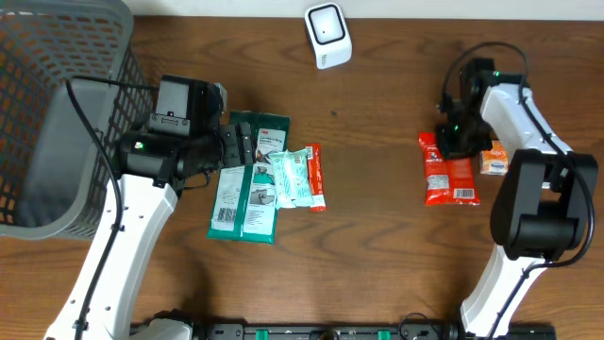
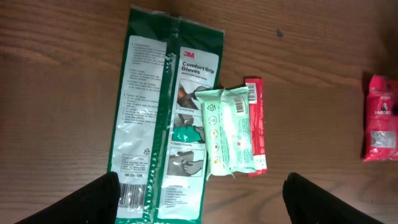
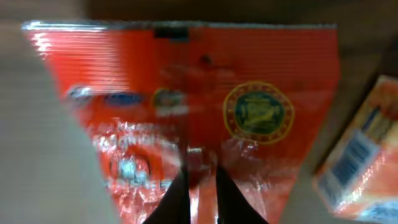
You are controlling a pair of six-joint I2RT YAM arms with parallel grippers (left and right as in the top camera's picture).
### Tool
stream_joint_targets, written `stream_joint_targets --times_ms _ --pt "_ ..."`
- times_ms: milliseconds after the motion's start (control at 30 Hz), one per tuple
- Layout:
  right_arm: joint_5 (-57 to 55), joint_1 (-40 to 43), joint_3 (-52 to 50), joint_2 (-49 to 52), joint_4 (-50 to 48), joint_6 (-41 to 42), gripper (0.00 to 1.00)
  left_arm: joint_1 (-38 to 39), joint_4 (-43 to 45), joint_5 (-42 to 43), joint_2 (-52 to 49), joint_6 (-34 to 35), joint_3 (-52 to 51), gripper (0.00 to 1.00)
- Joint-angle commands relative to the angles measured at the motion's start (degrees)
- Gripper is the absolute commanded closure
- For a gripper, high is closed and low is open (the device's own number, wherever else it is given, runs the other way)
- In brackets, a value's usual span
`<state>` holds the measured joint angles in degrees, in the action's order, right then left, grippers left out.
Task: Scan the item barcode
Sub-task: 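Carry the red Hacks packet rightward and lower it near the orange box, then release the red packet and lift the right gripper off it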
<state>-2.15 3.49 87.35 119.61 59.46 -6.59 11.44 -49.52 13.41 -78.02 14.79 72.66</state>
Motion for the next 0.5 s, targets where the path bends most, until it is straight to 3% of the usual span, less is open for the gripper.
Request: stream_joint_targets --times_ms 0,133,300,467 --pt "-4.26 0.61 -3.85 0.04 -4.11 0.98 0.90 -0.17 -0.17 0.07 -0.33 -0.52 -0.02 0.16" --pt "-4.04 0.46 -2.03 -0.35 -3.74 1.01 0.91 -0.17 -0.17 0.07 -0.33 -0.52 -0.02 0.16" --pt "-1.36 -0.28 6.51 -1.60 5.40 1.01 0.78 -0.17 -0.17 0.07 -0.33 -0.52 -0.02 0.16" --pt "11.30 -1.20 10.34 -2.10 10.75 0.98 0.68 -0.17 -0.17 0.07 -0.33 -0.52 -0.02 0.16"
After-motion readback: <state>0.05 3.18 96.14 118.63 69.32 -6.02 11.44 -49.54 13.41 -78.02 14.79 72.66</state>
